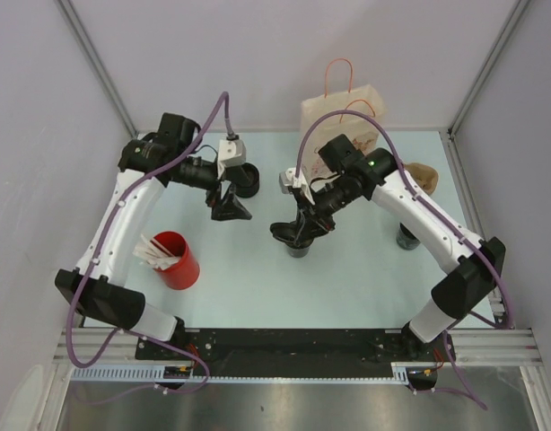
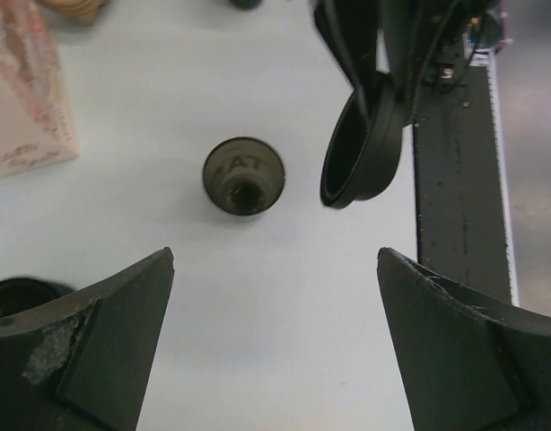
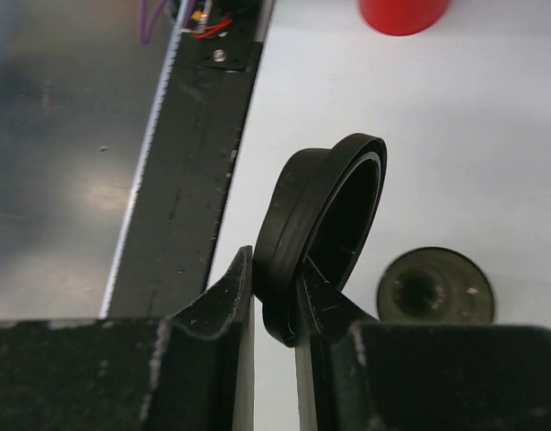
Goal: Pack the takeout coffee
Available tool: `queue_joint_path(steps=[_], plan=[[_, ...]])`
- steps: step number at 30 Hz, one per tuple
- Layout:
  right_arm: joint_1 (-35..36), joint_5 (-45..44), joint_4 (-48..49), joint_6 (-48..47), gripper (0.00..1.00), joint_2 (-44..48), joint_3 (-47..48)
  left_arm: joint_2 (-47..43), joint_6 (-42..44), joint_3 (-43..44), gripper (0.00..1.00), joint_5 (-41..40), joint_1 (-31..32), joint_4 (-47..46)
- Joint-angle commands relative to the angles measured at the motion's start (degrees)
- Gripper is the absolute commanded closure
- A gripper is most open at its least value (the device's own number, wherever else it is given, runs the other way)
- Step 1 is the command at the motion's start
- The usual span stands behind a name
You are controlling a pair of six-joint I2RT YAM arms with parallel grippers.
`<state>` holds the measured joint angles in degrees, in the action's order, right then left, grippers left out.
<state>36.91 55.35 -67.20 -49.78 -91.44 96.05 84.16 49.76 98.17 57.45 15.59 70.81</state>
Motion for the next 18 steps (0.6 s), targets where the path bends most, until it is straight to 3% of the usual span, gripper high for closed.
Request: queue_joint_path(steps=[1, 6, 10, 18], plan=[[-0.2, 7.6, -7.5, -4.7, 1.0, -1.9, 2.9, 1.4, 8.1, -0.8, 0.0, 6.9, 4.6, 4.9], [-0.3, 9.4, -9.1, -6.0, 1.0, -3.0, 2.6, 3.6, 8.8, -2.1, 0.03, 8.1, 10.0, 6.3], [-0.3, 10.4, -9.1, -6.6, 1.0, -3.6, 1.9, 3.5, 5.5, -4.1, 0.08, 8.3, 11.6, 1.5], [-0.3, 10.4, -9.0, -6.9, 1.0, -4.3, 1.4, 5.4, 2.4, -4.7, 0.32, 7.9, 12.2, -0.6]])
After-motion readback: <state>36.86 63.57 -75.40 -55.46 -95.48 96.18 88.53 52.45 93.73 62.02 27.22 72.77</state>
